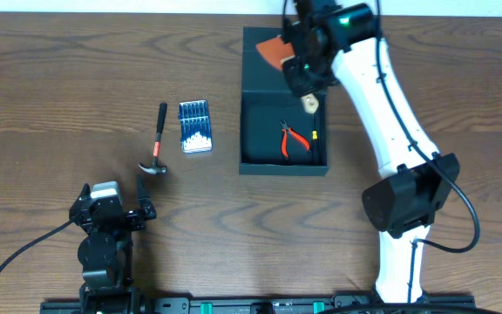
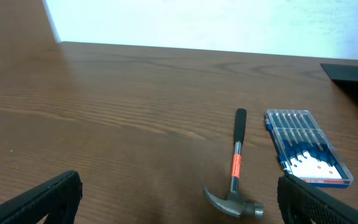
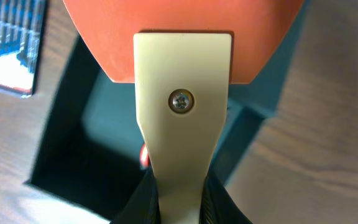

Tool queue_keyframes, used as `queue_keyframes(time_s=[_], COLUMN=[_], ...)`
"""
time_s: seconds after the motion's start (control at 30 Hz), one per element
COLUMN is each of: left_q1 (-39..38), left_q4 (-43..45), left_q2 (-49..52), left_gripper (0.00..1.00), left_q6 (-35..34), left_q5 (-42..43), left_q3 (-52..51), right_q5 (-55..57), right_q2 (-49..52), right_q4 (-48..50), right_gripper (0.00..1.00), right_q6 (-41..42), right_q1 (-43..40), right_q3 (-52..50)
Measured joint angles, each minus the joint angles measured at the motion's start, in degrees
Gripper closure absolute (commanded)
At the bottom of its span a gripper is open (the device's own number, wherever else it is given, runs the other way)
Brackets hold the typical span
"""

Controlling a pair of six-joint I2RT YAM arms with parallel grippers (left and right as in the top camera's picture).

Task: Pack container
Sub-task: 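Lift the orange scraper with the right gripper and carry it over the box, then lower the scraper into the box and open the right gripper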

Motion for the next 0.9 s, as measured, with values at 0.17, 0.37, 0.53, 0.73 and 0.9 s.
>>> queue_keyframes(time_s=[0.17, 0.37, 0.53, 0.73, 0.9], left_q1=[0.0, 0.0, 0.0, 0.0, 0.0], left_q4=[0.0, 0.0, 0.0, 0.0, 0.0], left_q2=[0.0, 0.0, 0.0, 0.0, 0.0], left_gripper=[0.02, 0.02, 0.01, 0.02, 0.02], left_q6=[0.02, 0.0, 0.0, 0.02, 0.0], left_q5=[0.0, 0.0, 0.0, 0.0, 0.0], left_q3=[0.0, 0.0, 0.0, 0.0, 0.0], right_q5=[0.5, 1.16, 1.25, 1.31, 1.62], right_q2=[0.0, 0.0, 0.0, 0.0, 0.0], right_q4=[-1.55, -2.21, -0.59, 3.15, 6.51], right_gripper=[0.99, 0.99, 0.99, 0.99, 0.99], right_q6=[3.04, 5.55, 6.58, 6.99, 7.06], right_q1=[1.29, 1.07, 1.09, 1.29, 1.86], right_q3=[0.0, -1.92, -8.39, -16.48, -22.16])
